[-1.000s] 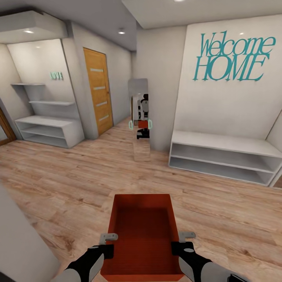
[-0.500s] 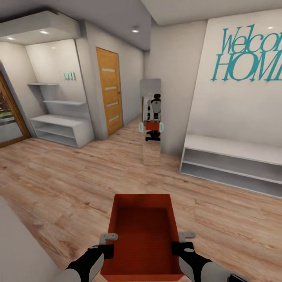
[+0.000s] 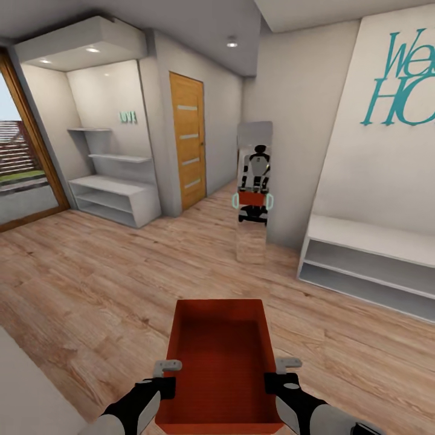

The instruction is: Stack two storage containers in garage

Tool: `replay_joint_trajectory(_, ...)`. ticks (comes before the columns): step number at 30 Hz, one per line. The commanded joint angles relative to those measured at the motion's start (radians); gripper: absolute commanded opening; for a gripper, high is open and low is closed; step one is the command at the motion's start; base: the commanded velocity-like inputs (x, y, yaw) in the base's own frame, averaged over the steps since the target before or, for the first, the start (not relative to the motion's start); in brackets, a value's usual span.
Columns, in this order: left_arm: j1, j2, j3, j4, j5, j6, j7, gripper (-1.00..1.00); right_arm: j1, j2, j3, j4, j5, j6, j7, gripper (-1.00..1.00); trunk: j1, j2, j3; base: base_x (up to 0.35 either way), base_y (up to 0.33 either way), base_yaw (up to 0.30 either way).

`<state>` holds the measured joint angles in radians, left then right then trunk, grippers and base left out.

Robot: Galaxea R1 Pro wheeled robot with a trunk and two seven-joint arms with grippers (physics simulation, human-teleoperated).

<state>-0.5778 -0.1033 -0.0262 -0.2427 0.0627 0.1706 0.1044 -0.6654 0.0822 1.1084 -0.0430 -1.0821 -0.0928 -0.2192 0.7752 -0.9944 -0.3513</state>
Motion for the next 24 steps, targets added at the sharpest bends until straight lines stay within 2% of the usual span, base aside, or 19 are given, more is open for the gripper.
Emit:
replay_joint_trajectory(1, 0.000, 0.001, -0.017, -0.003, 0.022, 0.006, 0.009, -1.00, 0.000, -0.012, 0.024, 0.009, -0.010, -0.002, -0.003, -1.00, 0.001, -0.001, -0.001, 0.323, 0.000, 0.007)
replay_joint_trajectory(24, 0.000, 0.000, -0.017, -0.003, 0.022, 0.006, 0.009, -1.00, 0.000, -0.010, 0.025, 0.010, -0.008, -0.002, -0.005, -1.00, 0.001, -0.001, -0.001, 0.323, 0.000, 0.006)
